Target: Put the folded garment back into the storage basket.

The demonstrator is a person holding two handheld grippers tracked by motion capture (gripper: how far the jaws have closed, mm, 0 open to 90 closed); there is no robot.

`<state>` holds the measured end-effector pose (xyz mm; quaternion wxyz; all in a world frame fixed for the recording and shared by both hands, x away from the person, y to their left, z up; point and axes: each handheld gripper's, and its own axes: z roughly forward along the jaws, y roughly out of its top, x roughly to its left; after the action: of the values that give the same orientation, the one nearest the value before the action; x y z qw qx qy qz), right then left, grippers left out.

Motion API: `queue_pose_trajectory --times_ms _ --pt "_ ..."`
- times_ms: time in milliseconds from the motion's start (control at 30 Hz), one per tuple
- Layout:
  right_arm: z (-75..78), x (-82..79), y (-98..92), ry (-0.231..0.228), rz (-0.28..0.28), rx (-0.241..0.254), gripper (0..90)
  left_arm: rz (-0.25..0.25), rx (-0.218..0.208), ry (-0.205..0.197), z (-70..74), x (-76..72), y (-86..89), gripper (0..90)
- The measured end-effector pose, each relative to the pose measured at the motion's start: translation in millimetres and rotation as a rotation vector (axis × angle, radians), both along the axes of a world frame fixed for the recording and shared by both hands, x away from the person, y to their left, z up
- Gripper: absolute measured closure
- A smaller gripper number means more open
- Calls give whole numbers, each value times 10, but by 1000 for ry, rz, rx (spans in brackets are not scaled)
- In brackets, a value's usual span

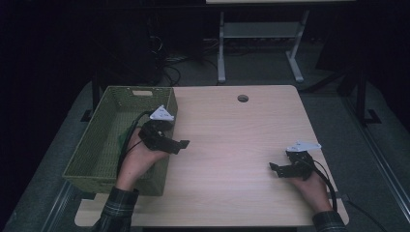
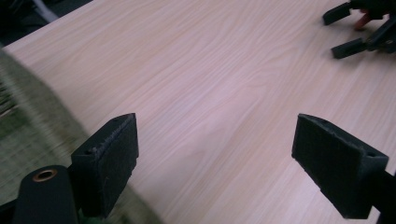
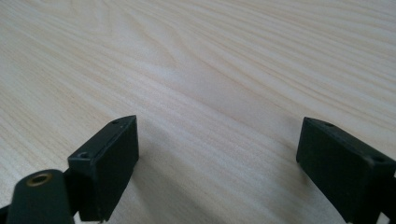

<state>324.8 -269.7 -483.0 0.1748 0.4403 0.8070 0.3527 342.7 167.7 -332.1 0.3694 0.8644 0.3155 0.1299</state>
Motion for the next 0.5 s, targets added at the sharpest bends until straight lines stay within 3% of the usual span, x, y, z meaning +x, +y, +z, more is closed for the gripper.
queue_pose_trajectory --times_ms 433,500 --pt "0 0 0 1 0 0 125 -84 1 0 -352 -53 -510 141" --pt "0 0 0 0 0 0 125 -99 -4 -1 -467 -71 -621 141"
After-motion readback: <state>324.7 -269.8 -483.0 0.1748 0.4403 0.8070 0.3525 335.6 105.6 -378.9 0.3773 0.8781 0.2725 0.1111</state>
